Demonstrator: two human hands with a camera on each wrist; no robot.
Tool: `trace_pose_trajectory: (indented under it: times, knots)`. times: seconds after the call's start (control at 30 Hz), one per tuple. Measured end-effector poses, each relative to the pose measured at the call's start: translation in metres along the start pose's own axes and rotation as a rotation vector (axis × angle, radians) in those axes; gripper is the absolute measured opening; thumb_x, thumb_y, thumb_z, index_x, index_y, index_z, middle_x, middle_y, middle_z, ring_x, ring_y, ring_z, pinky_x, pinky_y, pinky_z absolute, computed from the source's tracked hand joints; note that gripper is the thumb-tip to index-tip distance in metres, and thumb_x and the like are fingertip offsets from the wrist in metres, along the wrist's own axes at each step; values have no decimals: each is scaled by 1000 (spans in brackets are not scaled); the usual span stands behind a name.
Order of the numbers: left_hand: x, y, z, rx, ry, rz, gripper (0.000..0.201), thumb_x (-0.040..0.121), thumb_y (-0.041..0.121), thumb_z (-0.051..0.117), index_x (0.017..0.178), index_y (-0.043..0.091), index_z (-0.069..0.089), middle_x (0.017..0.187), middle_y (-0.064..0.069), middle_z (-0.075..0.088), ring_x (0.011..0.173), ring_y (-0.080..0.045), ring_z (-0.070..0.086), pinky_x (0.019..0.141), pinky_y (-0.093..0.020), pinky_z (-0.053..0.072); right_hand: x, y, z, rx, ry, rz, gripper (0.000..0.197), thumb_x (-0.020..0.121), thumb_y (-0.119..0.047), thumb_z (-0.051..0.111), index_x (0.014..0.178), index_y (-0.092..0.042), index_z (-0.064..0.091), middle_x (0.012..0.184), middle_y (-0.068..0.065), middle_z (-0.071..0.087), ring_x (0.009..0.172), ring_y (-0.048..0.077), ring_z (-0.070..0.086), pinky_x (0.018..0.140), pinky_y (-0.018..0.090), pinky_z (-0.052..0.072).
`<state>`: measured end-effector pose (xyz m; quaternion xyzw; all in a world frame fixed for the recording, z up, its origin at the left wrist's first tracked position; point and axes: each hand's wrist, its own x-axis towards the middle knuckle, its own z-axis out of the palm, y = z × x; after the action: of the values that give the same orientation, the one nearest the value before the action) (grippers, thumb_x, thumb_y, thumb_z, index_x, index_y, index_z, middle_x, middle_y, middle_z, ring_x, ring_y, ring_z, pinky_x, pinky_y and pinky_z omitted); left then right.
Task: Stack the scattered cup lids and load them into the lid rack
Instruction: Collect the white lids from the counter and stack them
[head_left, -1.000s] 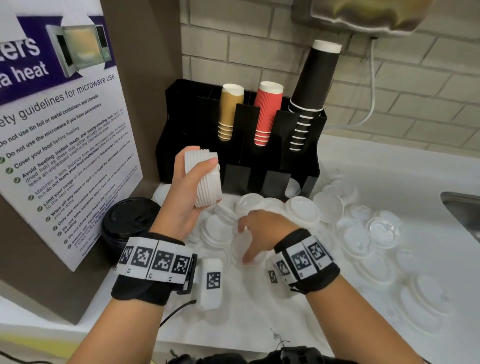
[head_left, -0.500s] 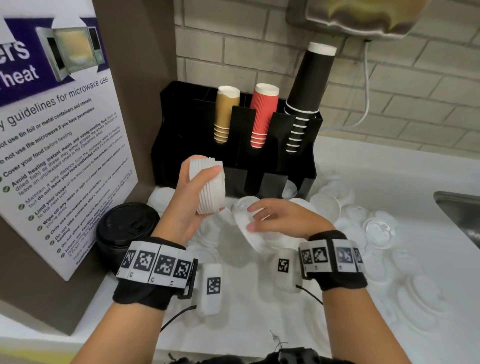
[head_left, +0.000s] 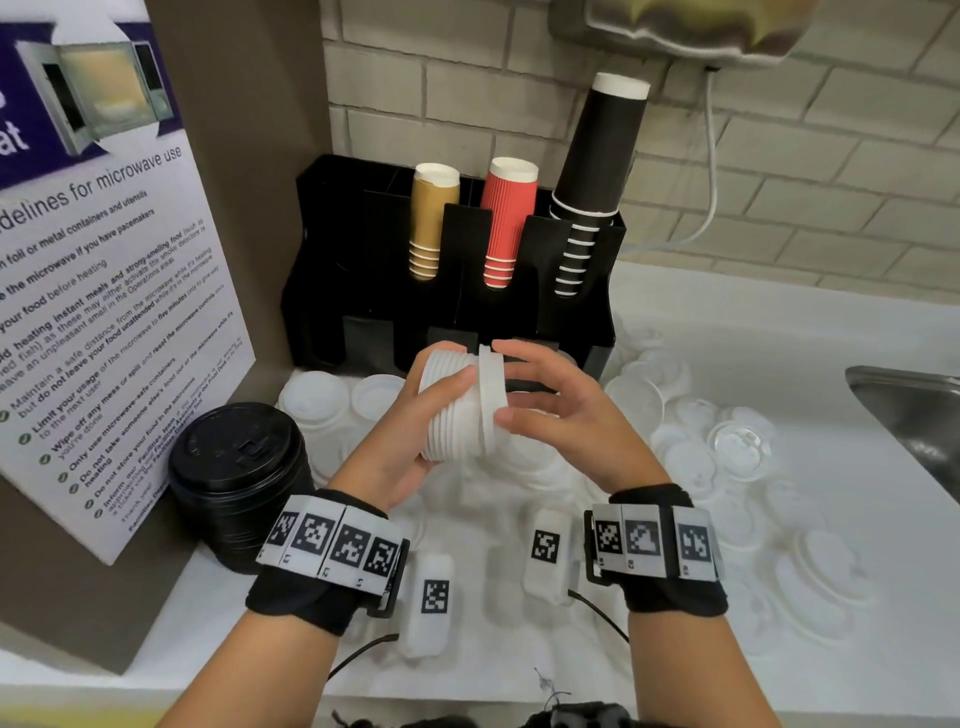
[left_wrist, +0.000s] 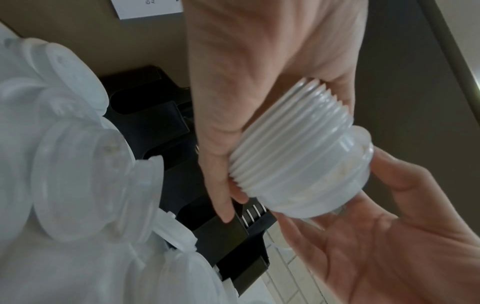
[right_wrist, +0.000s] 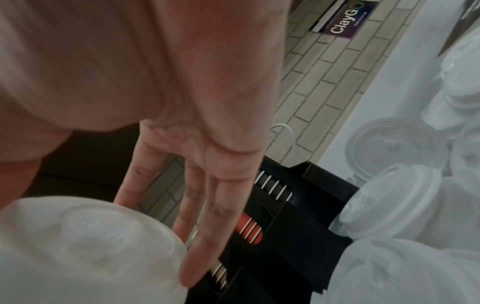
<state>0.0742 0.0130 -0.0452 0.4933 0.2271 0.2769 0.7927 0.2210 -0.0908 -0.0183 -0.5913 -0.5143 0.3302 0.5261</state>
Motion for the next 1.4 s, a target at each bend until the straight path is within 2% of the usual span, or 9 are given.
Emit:
trace_pose_trajectory:
  times: [0.23,0.37,0.47,0.6,0.7,0.8,0.93,1.13,1.4]
  knots:
    - [-1,-3,3,2,16,20,39,74,46,65,112,42,56,119,-2,61,107,-23,62,73,-38,56,-2,0,5,-11,-26,-38,55,79,-10,77,126,-32,57,122,-14,60,107,6,62,78,17,53]
    - [-2,-3,6,-15,47,51,44,76,44,65,117,39,52,116,-2,61,103,-22,62,69,-36,56,1,0,9,-1,-36,-81,55,79,-7,76,126,-29,57,120,-18,60,109,7,60,81,18,52]
    - [-2,-3,7,-34,64,54,49,75,43,66,121,37,50,118,-4,60,106,-24,62,75,-44,56,2,1,10,-5,-35,-100,55,79,-8,76,126,-30,57,118,-16,61,110,8,60,84,18,51]
    - [-2,-1,2,-41,102,61,60,72,36,70,128,33,48,123,-6,59,108,-27,61,78,-47,56,10,0,12,-53,-97,-73,53,83,-21,74,129,-38,54,123,-14,60,112,7,60,87,22,53]
    - [-3,4,-7,-41,180,110,54,71,33,75,120,37,51,115,1,58,102,-22,60,71,-40,55,27,0,-3,-283,-106,82,46,91,-36,61,136,-38,50,130,-6,58,118,8,56,89,16,46]
    - [-2,12,-20,-79,235,152,46,71,33,76,112,41,55,113,3,57,99,-19,58,68,-40,55,42,3,-33,-768,-48,233,43,93,-34,60,133,-22,54,132,1,56,118,14,54,89,18,37]
    - [-3,19,-32,-82,247,172,46,71,37,71,113,42,55,120,0,54,109,-25,55,72,-43,56,48,14,-34,-1085,-306,352,64,73,-46,79,126,-25,50,127,-1,52,116,20,49,97,34,43]
    - [-4,18,-31,-60,235,174,44,71,37,72,110,44,56,121,1,53,110,-26,54,73,-43,56,52,37,-7,-1439,-431,264,80,66,-47,81,130,-23,37,121,2,50,111,23,49,79,33,40]
    - [-5,17,-32,-101,228,130,41,70,36,71,108,42,57,122,-1,54,109,-25,55,73,-43,57,59,17,-43,-815,-287,277,57,74,-40,79,120,-36,46,107,-3,55,96,16,57,80,26,48]
